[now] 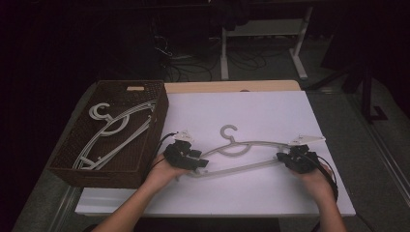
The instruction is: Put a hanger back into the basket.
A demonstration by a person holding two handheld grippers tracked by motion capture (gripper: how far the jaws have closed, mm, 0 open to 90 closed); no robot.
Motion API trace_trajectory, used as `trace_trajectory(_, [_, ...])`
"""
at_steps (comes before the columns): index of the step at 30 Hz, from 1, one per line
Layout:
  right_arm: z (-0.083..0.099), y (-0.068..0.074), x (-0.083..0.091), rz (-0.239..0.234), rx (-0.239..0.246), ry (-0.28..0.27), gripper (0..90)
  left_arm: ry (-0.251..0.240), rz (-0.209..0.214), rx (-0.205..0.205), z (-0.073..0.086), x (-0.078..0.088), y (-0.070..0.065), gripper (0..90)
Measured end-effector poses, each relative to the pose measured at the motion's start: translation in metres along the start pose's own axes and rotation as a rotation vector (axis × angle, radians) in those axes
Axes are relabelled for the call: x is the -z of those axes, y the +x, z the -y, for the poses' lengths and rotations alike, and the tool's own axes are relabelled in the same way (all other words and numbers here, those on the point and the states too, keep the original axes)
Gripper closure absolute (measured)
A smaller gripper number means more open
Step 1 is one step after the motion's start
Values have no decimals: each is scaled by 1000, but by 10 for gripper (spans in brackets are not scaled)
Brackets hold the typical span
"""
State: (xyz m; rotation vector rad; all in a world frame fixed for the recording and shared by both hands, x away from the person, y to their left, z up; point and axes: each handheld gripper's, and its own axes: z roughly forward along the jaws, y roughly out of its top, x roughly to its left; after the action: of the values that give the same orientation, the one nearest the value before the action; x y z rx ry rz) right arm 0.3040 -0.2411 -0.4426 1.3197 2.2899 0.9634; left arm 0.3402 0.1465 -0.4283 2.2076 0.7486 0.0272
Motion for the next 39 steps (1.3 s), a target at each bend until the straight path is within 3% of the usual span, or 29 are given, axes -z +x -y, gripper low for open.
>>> trace_trajectory(9, [2,-1,-7,3,13,51,892,-33,-21,2,-6,6,1,428])
trace_trajectory(16, [3,-1,-9,-1,3,58,893,-20,-62,-35,-17,-1,3,395])
trace_trajectory(23, [4,-3,-10,-10,-10,64,894,47,-73,-47,-27,-23,18,376])
trace_trajectory(26, [4,-3,-10,-13,-13,64,895,76,-62,-77,-32,-35,20,377])
trace_trajectory(30, [4,-3,-10,-11,-12,65,895,121,-55,-130,-39,-52,17,431])
trace_trajectory(39, [4,-3,-10,-14,-17,66,895,151,-81,-167,-41,-65,13,609])
